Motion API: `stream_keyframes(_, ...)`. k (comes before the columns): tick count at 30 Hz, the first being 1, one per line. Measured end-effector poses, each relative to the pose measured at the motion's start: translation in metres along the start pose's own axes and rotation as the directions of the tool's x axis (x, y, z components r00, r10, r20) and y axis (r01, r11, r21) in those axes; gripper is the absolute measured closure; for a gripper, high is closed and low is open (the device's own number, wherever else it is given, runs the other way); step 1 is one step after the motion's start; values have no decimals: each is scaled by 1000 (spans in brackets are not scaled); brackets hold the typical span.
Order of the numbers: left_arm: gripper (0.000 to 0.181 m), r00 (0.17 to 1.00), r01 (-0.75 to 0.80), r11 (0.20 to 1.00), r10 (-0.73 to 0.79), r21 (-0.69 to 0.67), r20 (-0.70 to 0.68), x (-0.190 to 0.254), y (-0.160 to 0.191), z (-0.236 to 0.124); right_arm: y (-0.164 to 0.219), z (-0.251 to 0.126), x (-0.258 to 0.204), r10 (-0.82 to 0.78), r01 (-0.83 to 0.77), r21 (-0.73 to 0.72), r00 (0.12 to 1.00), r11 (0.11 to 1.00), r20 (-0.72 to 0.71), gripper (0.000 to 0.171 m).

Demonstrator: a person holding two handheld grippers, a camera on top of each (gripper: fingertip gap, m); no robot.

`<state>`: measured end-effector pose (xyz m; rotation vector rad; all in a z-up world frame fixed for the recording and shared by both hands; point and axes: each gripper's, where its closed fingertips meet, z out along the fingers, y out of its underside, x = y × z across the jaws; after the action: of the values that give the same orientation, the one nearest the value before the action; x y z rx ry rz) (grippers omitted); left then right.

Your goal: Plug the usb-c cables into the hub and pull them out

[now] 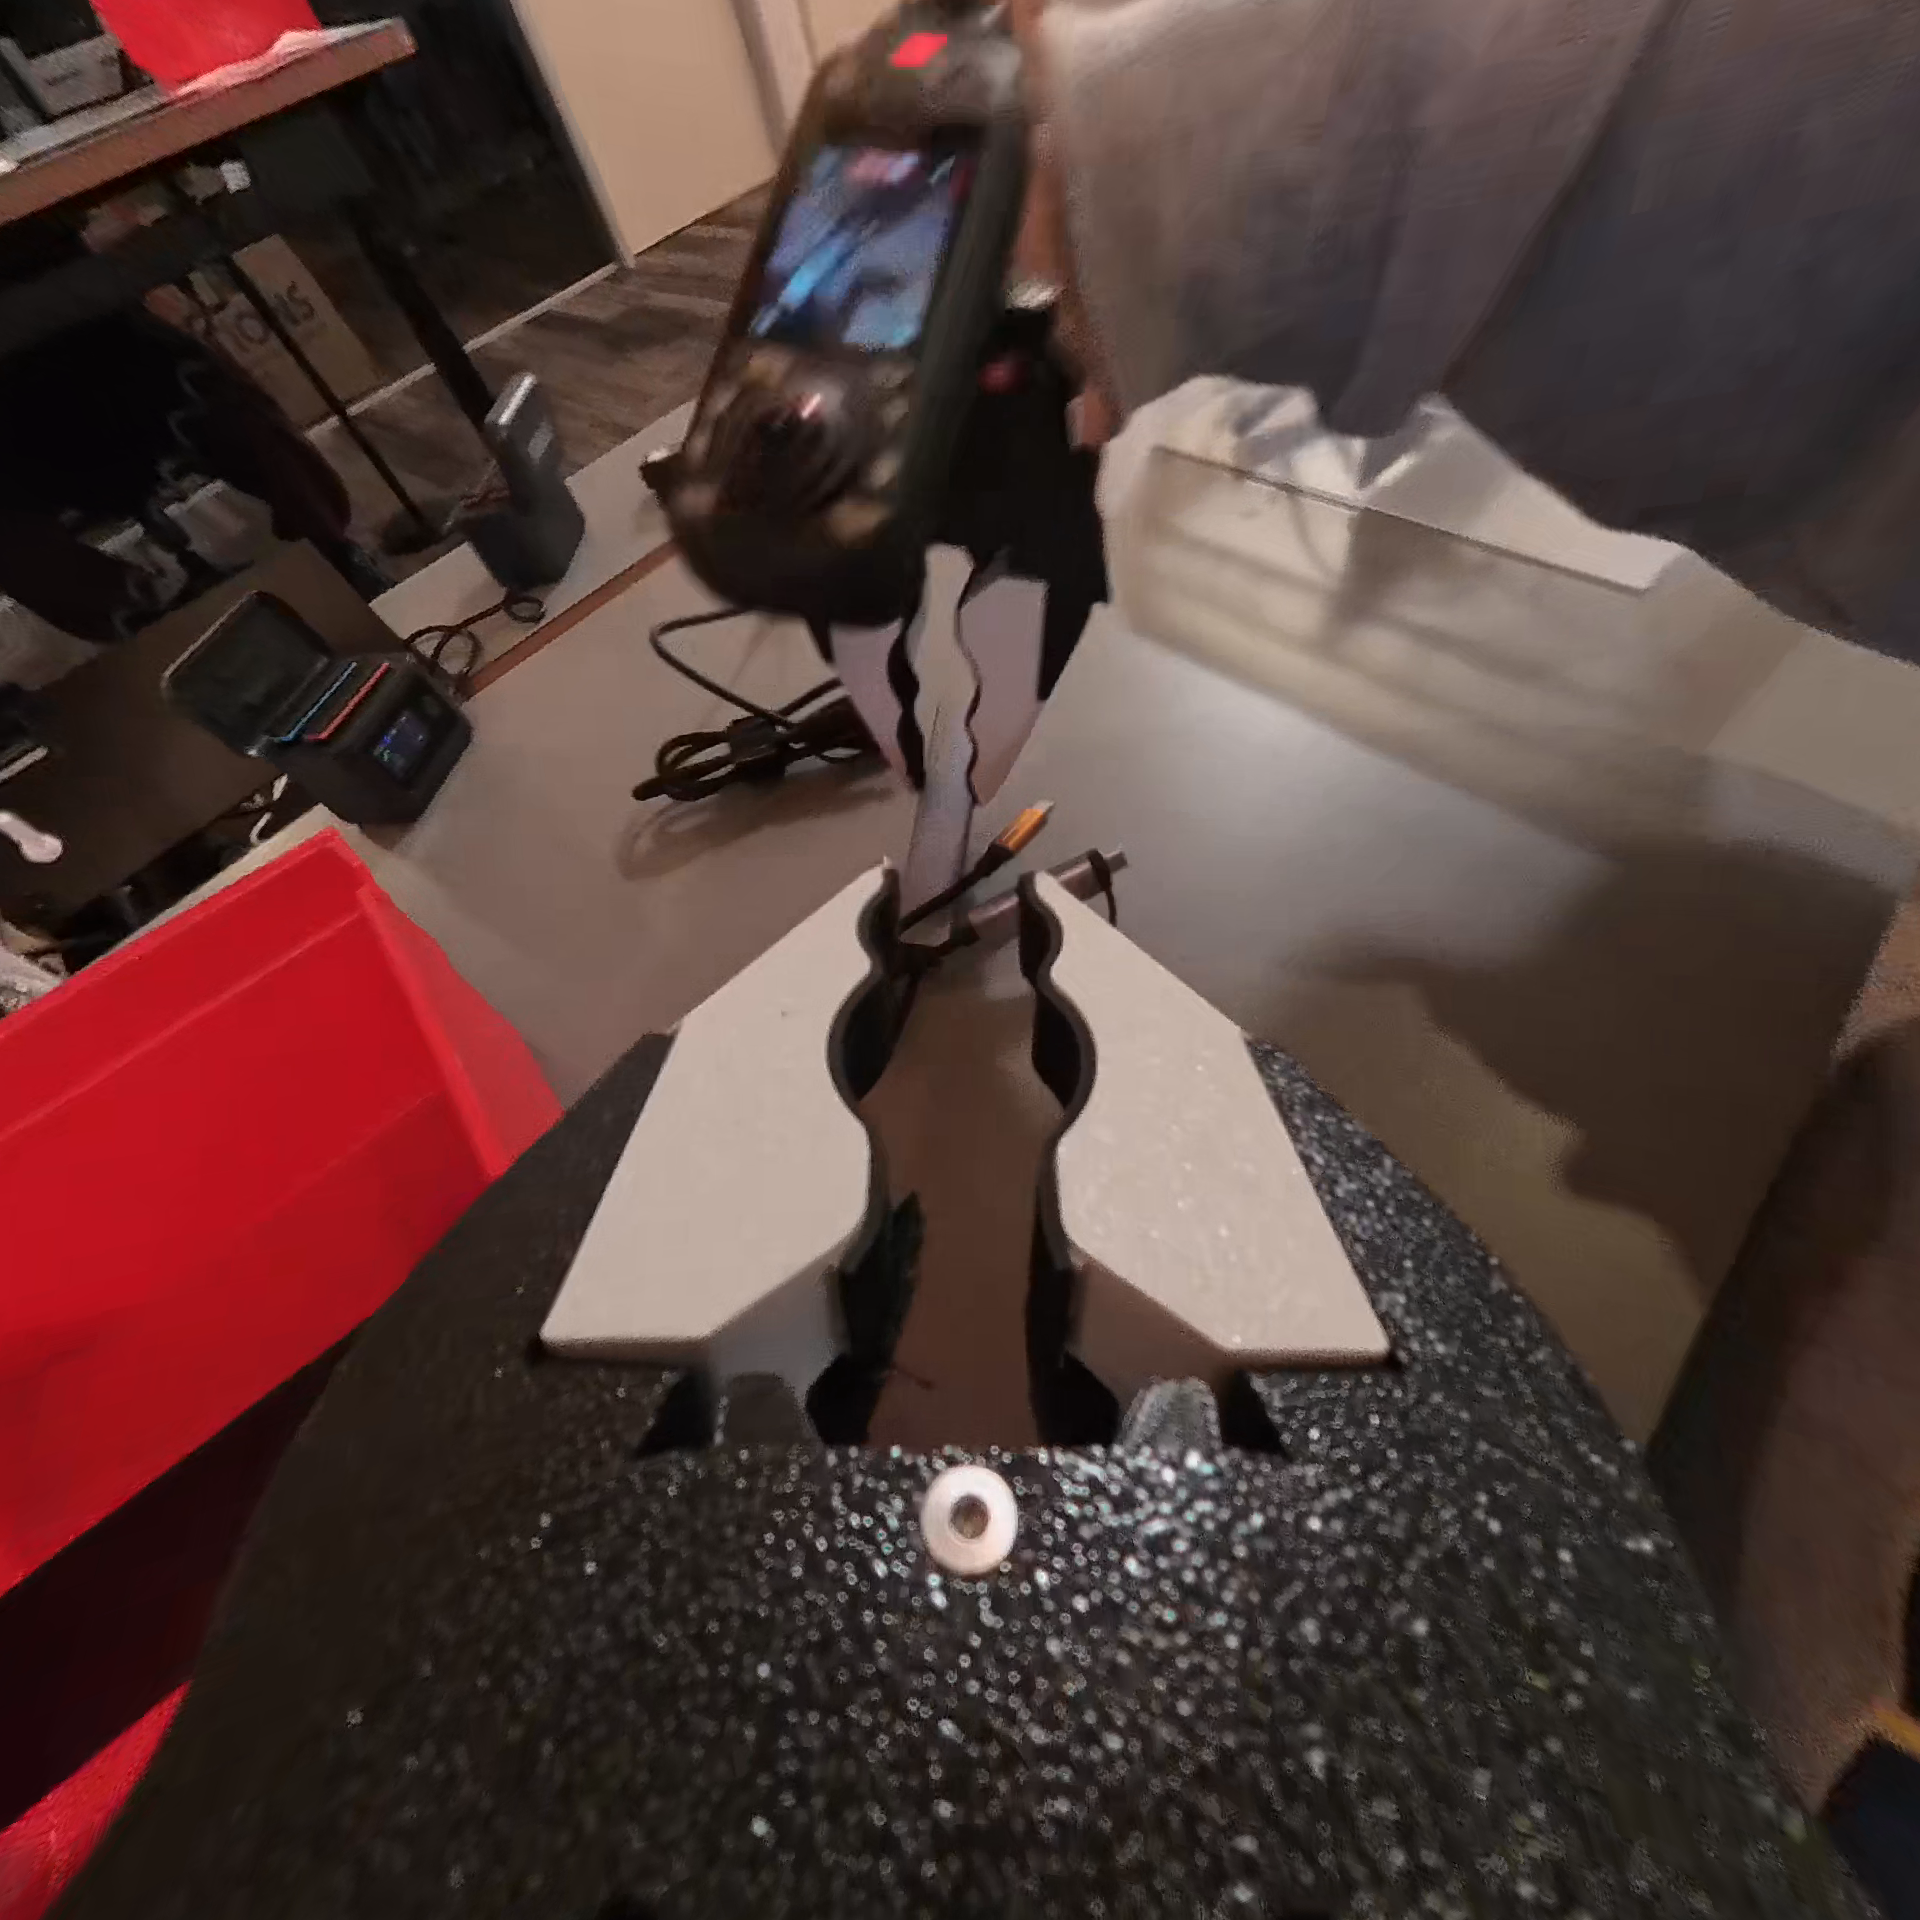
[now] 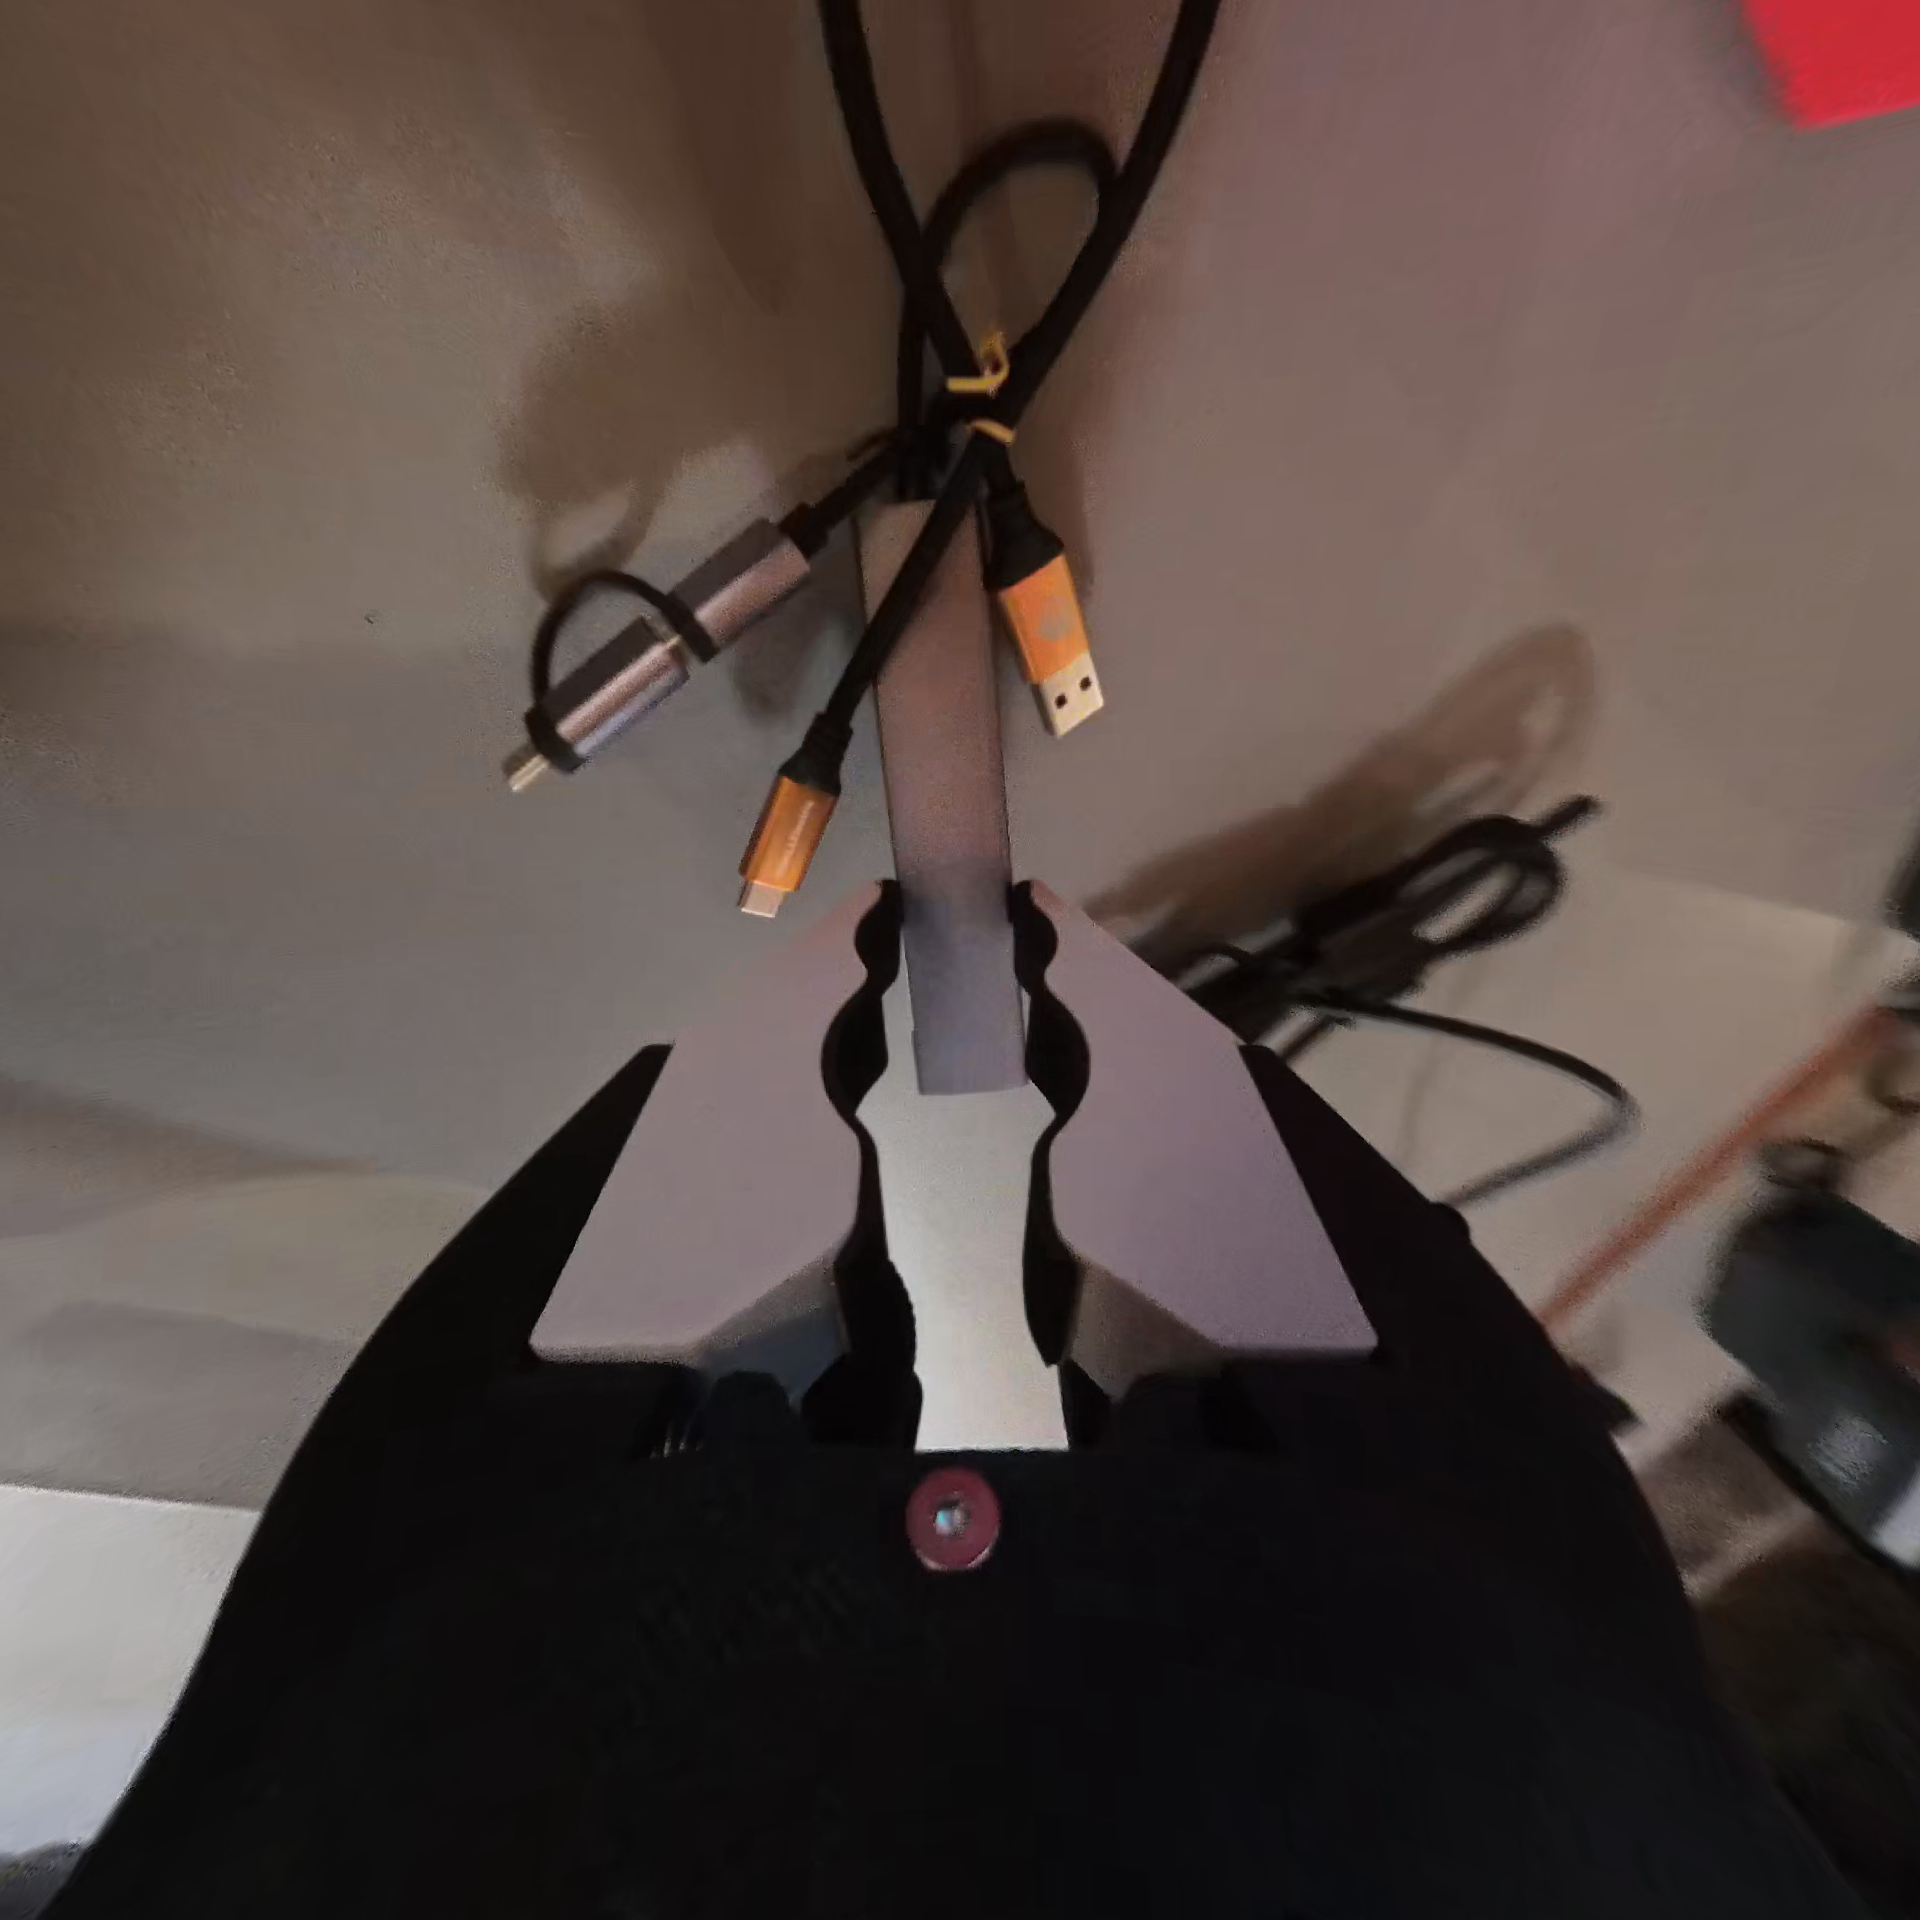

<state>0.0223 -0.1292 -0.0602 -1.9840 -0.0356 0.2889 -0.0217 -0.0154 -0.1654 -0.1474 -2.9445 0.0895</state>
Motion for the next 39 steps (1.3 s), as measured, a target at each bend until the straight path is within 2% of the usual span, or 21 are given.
stream_keyframes(2, 151, 999, 31, 999, -32, 21, 24, -6, -8, 7, -1, -24, 10, -69, 68, -8, 984, 998, -165, 151)
stream_keyframes(4, 141, 998, 48, 997, -50, 59, 43, -10, -21, 11, 0, -50, 15, -187, 175, -67, 918, 982, -349, 151)
stream_keyframes(6, 137, 997, 64, 996, -66, 70, 28, -10, -30, 19, -2, -76, 13, -326, 284, -162, 799, 945, -506, 151)
stream_keyframes(8, 134, 997, 77, 993, -77, 85, -1, -7, -39, 28, -2, -99, 7, -476, 369, -302, 639, 879, -604, 151)
stream_keyframes(10, 134, 999, 47, 993, -47, 104, -4, -5, -48, 37, -3, -117, -4, -605, 430, -431, 479, 793, -636, 151)
stream_keyframes(12, 133, 1000, -5, 994, 6, 111, -9, 0, -54, 47, -3, -131, -15, -680, 453, -517, 369, 727, -634, 151)
stream_keyframes(15, 132, 994, -96, 990, 101, 107, -41, 16, -60, 63, 0, -143, -31, -744, 473, -588, 274, 656, -610, 151)
stream_keyframes(17, 134, 983, -175, 981, 178, 83, -32, 24, -60, 74, -3, -147, -41, -801, 493, -651, 184, 577, -570, 151)
stream_keyframes(21, 151, 956, -280, 959, 283, 50, -73, 43, -57, 86, -15, -147, -65, -861, 549, -705, 53, 449, -507, 151)
stream_keyframes(22, 157, 951, -293, 956, 295, 31, -94, 48, -54, 87, -17, -146, -69, -862, 558, -702, 48, 443, -505, 151)
stream_keyframes(24, 167, 958, -244, 970, 242, 9, -151, 57, -49, 88, -14, -144, -73, -845, 552, -676, 105, 488, -524, 150)
stream_keyframes(25, 173, 962, -209, 978, 207, 8, -177, 61, -48, 87, -13, -146, -74, -819, 542, -648, 144, 535, -555, 150)
stream_keyframes(27, 175, 977, -191, 981, 192, 22, -91, 50, -49, 86, -11, -158, -73, -696, 496, -525, 266, 692, -667, 152)
stream_keyframes(29, 175, 985, -169, 982, 170, 81, -7, 36, -53, 79, -15, -188, -67, -404, 379, -262, 367, 888, -838, 144)
stream_keyframes(30, 175, 993, -116, 982, 119, 147, -12, 35, -60, 73, -15, -200, -66, -200, 298, -69, 435, 952, -878, 141)
stream_keyframes(31, 175, 998, -41, 972, 52, 233, -41, 37, -69, 65, -14, -209, -66, 42, 187, 157, 506, 970, -861, 133)
stream_keyframes(32, 175, 995, 56, 944, -27, 325, -94, 38, -79, 54, -14, -215, -66, 279, 79, 384, 556, 920, -783, 120)
stream_keyframes(34, 175, 966, 220, 842, -117, 493, -231, 43, -102, 25, -24, -219, -73, 591, -41, 734, 625, 678, -510, 112)
stream_keyframes(36, 175, 936, 304, 733, -108, 609, -336, 46, -120, -4, -31, -229, -79, 715, -80, 916, 652, 394, -251, 115)
stream_keyframes(38, 176, 899, 371, 617, -50, 694, -436, 51, -132, -31, -38, -240, -85, 720, -117, 983, 694, 140, -20, 121)
stream_keyframes(39, 176, 875, 414, 555, -22, 721, -484, 53, -136, -43, -42, -243, -88, 694, -147, 988, 716, 49, 72, 121)
